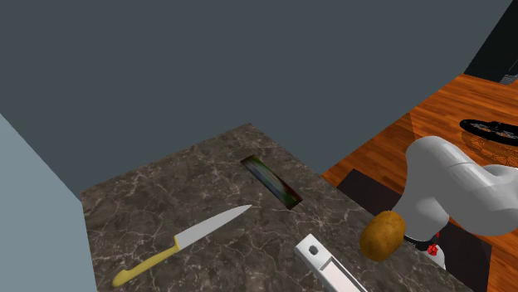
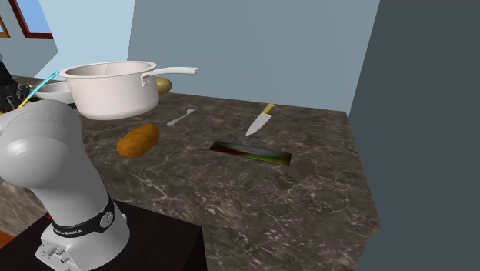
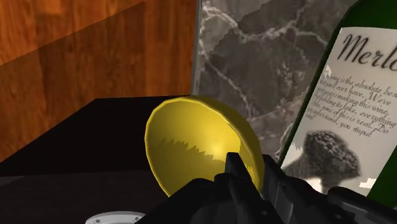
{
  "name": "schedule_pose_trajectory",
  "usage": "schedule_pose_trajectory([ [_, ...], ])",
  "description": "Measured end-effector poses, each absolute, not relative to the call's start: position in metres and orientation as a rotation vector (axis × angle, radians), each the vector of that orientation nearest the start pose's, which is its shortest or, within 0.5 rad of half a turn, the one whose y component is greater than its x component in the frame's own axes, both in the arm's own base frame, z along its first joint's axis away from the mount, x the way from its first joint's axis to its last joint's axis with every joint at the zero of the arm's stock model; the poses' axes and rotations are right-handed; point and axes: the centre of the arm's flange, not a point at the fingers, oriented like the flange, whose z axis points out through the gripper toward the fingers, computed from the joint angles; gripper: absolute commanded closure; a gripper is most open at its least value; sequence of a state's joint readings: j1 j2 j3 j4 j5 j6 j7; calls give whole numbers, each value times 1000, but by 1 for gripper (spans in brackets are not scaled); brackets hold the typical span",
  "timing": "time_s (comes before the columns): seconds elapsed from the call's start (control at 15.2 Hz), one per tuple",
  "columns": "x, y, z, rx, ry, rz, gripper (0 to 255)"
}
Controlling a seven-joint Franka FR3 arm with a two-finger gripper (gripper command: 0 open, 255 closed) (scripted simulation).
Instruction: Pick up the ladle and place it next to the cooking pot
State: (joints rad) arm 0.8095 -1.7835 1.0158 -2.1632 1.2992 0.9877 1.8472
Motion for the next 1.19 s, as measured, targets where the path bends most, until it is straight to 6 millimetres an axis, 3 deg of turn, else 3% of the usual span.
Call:
schedule_pose_trajectory([
  [0.26, -427, 193, 402, -3110, 176, -175, 255],
  [0.66, -427, 193, 400, -3108, 173, -174, 255],
  [0.73, -427, 193, 400, -3108, 174, -174, 0],
  [1.19, -429, 192, 405, -3111, 167, -174, 0],
])
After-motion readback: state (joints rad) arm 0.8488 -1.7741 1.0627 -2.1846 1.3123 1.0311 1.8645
